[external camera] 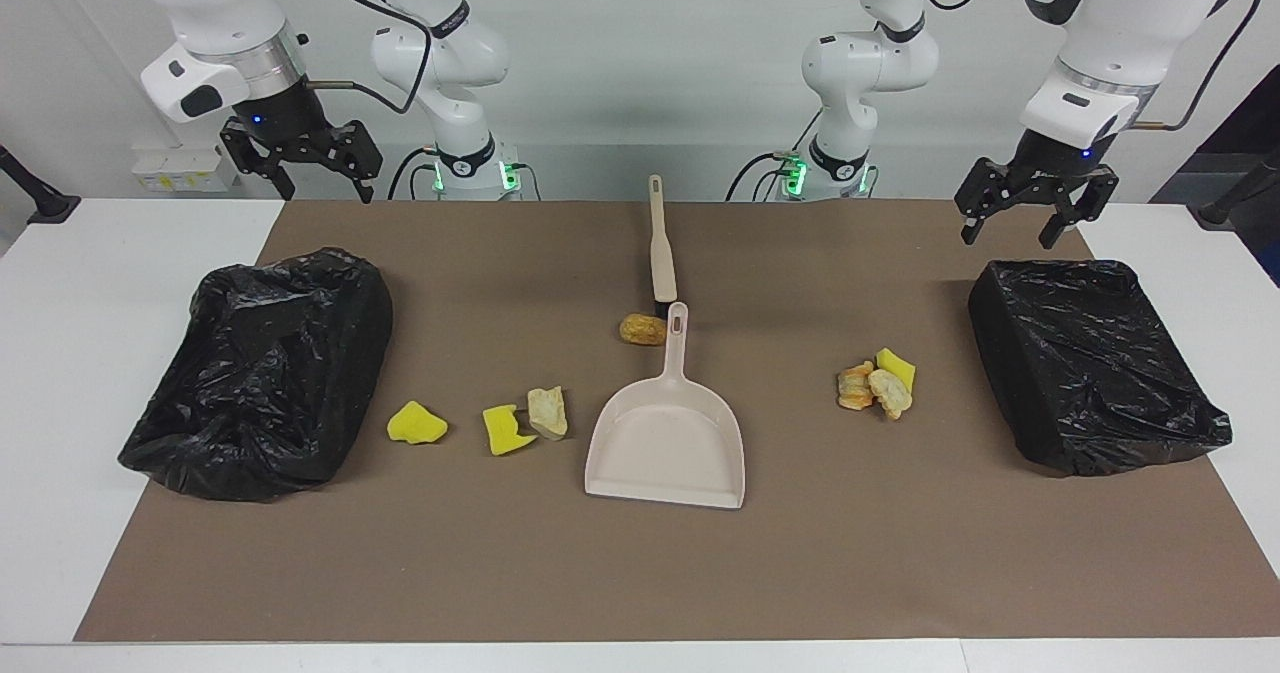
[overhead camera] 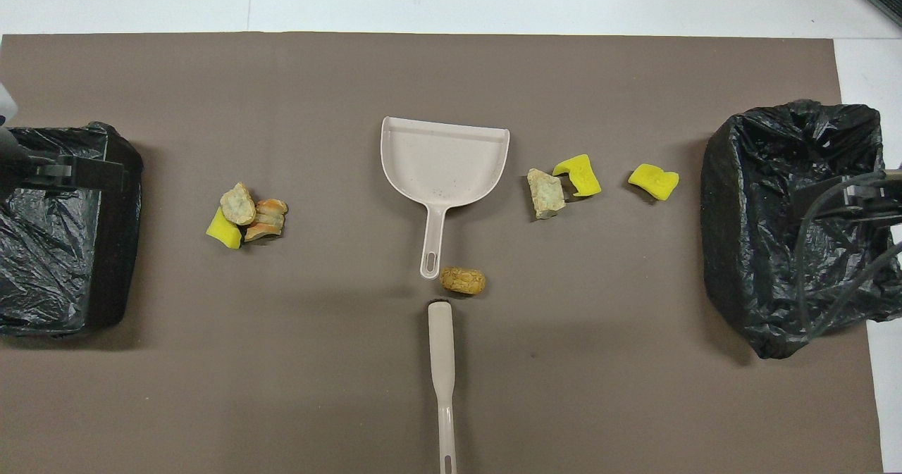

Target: Sweep and dump trash in bin

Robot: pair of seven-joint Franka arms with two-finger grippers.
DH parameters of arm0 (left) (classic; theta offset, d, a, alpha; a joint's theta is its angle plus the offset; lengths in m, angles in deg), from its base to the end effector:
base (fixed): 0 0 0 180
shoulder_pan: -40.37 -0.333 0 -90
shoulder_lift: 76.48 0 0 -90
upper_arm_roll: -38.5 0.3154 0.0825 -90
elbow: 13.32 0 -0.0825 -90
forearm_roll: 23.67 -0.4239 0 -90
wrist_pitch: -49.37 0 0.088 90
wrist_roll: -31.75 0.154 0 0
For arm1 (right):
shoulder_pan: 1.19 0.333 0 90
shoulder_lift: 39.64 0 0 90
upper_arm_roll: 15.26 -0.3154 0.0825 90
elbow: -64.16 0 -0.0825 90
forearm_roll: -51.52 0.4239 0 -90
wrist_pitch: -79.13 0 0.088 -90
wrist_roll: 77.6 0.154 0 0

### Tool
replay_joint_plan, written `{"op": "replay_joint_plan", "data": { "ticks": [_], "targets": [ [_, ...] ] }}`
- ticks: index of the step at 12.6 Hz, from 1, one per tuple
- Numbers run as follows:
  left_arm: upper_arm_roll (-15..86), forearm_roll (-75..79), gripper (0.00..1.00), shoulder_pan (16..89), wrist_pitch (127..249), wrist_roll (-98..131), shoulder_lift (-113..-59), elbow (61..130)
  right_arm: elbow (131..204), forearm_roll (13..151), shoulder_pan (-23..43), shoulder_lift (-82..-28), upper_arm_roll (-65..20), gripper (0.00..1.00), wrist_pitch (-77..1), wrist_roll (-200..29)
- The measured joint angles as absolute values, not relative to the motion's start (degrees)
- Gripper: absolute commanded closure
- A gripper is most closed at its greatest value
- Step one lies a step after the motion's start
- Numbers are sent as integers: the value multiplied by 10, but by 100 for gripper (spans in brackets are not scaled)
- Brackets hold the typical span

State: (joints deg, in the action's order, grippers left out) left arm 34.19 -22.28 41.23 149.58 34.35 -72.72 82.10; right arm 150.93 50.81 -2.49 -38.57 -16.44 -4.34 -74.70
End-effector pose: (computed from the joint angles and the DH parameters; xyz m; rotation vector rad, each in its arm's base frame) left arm 0.5949 -0.0583 0.5840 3.1035 -0.2072 0.2315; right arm 0.5751 -0.0031 0.6066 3.1262 -0.0843 -0.0604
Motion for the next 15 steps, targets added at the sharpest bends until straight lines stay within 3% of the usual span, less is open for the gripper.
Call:
{"op": "replay_joint_plan", "data": {
  "ticks": [15],
  "targets": [
    [341,-223,0,454,1479,328,-725,859,1509,508,-25,-386,-164,0,-43,-747]
  ]
}}
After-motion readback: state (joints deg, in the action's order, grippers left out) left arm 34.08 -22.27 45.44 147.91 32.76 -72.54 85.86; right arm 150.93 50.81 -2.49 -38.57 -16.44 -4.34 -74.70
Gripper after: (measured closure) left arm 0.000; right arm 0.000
